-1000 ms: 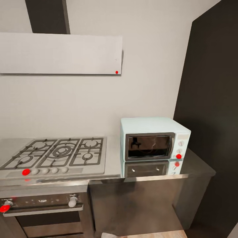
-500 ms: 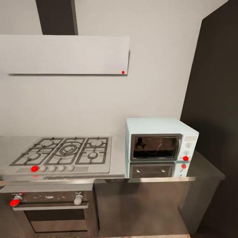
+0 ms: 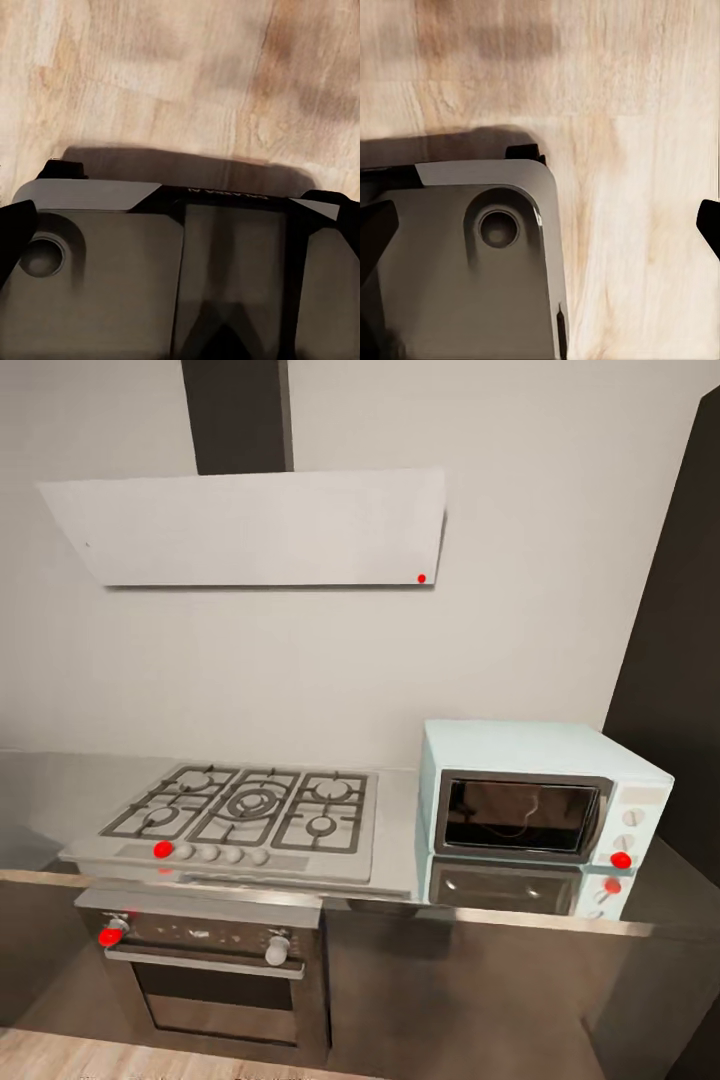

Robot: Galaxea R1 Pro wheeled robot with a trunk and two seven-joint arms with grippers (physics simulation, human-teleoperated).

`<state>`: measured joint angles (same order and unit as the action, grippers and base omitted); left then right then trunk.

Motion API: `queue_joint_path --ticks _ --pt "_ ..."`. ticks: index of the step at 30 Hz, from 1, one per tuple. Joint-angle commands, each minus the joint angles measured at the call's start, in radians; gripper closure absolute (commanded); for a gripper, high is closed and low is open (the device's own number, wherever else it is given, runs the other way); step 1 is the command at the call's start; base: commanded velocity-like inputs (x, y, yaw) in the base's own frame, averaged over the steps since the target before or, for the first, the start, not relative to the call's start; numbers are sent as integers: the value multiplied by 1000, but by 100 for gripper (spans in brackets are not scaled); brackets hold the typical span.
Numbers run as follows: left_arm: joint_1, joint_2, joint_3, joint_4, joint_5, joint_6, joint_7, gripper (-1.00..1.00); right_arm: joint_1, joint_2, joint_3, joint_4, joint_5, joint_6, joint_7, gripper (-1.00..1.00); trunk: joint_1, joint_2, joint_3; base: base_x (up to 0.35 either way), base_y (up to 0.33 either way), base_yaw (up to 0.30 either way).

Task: In the kitchen, take the popcorn bag from the countertop, put it into the microwave, and heat it until the popcorn is cooked so the cooked popcorn ends up inside the bag.

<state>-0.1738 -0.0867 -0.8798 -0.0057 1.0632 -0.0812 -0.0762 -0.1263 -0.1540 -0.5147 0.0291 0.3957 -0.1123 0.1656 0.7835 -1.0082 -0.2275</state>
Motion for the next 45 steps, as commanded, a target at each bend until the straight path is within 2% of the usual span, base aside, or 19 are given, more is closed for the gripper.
queue_joint_path --ticks 1,18,32,45 --pt "-1 -1 -8 3 11 -3 -5 -100 -1 -1 -8 3 8 -6 -1 -100 0 -1 -1 0 0 212" --pt "-2 -2 -8 3 10 2 7 -100 0 5 -8 3 9 -6 -6 -100 0 -1 -1 -7 0 20" --pt "-1 -2 -8 3 8 3 7 -100 0 6 -8 3 10 -8 -7 -100 0 -1 -1 -253 -99 0" --pt "-2 -3 -8 1 7 1 7 -100 0 7 -9 3 5 -6 -9 -100 0 -1 2 -8 -5 -199"
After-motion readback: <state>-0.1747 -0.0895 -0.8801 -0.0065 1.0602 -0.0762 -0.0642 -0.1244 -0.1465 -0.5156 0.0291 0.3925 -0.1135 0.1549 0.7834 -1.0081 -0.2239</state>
